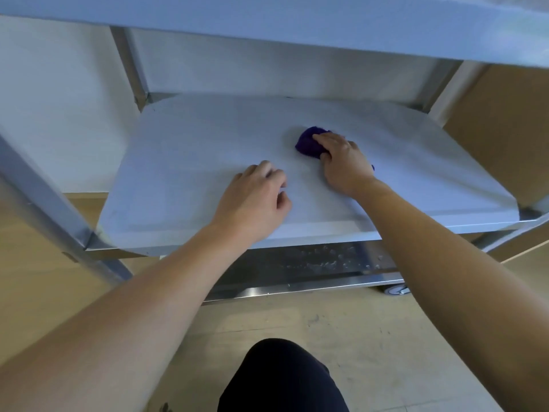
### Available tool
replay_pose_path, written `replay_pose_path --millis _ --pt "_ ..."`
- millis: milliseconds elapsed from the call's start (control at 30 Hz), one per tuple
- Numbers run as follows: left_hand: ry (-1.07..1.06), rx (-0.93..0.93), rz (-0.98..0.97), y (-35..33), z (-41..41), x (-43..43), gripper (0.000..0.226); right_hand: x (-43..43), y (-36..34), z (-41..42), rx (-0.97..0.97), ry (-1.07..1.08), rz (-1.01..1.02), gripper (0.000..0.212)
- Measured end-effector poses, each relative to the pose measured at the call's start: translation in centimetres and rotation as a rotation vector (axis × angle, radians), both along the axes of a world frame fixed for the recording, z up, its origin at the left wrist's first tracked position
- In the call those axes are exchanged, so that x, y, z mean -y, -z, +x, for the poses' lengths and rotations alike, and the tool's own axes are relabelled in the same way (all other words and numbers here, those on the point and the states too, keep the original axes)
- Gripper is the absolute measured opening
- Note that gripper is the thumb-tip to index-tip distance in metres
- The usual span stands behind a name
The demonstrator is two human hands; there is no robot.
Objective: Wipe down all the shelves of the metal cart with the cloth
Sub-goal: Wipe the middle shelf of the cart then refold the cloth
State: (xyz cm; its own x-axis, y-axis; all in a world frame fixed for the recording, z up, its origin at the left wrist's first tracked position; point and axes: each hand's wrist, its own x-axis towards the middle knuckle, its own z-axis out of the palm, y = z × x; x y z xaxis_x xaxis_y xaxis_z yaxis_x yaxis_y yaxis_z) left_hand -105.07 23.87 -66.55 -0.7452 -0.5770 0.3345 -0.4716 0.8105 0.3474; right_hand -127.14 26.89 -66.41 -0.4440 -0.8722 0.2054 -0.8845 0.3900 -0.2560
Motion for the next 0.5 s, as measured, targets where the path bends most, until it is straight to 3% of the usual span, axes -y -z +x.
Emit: replay_pose_path --millis 200,267,400,500 --pt "-0.033 -0.024 -0.026 0.3 0.2 -0.2 0.022 5.3 -1.2 0.0 0.036 0.286 0.096 0.056" --pt "-0.050 -0.016 -0.035 0.1 0.4 -0.3 0.021 7.4 -1.1 2.5 0.015 0.159 0.052 0.054" --pt "-0.046 -0.022 0.000 -0.3 1.1 -0.3 0.019 8.9 0.3 6.6 0.011 -0.293 0.001 0.049" --pt "-0.047 -0.039 -0.001 -0.1 1.3 -0.3 0.022 8.3 0.4 4.3 0.045 -0.373 0.000 0.047"
